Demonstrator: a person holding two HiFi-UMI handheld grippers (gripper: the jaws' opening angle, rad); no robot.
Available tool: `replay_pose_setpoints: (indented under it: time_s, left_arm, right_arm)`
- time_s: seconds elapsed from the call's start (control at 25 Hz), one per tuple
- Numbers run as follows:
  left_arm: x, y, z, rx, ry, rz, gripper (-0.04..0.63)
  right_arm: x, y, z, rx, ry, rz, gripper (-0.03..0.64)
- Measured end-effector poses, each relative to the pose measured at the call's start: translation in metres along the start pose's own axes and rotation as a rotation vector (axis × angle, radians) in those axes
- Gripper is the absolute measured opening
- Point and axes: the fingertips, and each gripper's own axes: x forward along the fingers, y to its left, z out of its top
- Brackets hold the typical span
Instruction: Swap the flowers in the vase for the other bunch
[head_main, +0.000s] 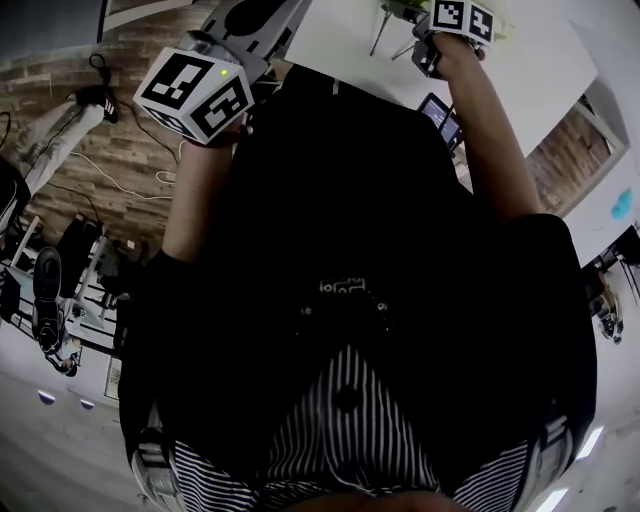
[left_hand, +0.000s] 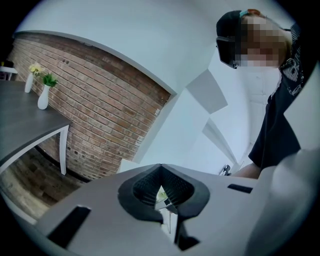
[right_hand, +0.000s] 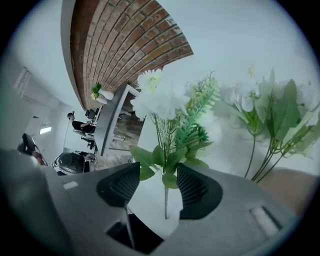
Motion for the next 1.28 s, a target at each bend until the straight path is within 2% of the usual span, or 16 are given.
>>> replay_pose_setpoints:
  time_s: [0.36, 0.4, 0.44, 0.76, 1.28]
  left_arm:
    - [-0.004, 0.016, -0.003, -0.019, 0.004, 0.010, 0.005]
    - [-0.004, 0.017, -0.003, -0.022, 0.002, 0.010, 0.005]
    - [-0.004, 0.017, -0.002, -0.025, 0.000, 0.010, 0.005]
    - [-0.002, 0.018, -0.003, -0.034, -0.001, 0.001, 0.005]
    - [0.008, -0.002, 0.000, -0.003, 0.012, -0.042, 0.005]
  right_arm:
    - [0.028, -0.016, -0.007, -0.008, 0.054, -0.075, 0.233]
    - [0.027, -0.014, -0.006, -0.016, 0.048, -0.074, 0.222]
    - [0.026, -0.013, -0.005, -0.025, 0.042, -0.072, 0.181]
    - [0.016, 0.002, 0.007, -0.100, -0.017, -0.050, 0.057]
    - [-0.001, 0.029, 0.022, -0.210, -0.104, -0.025, 0.046]
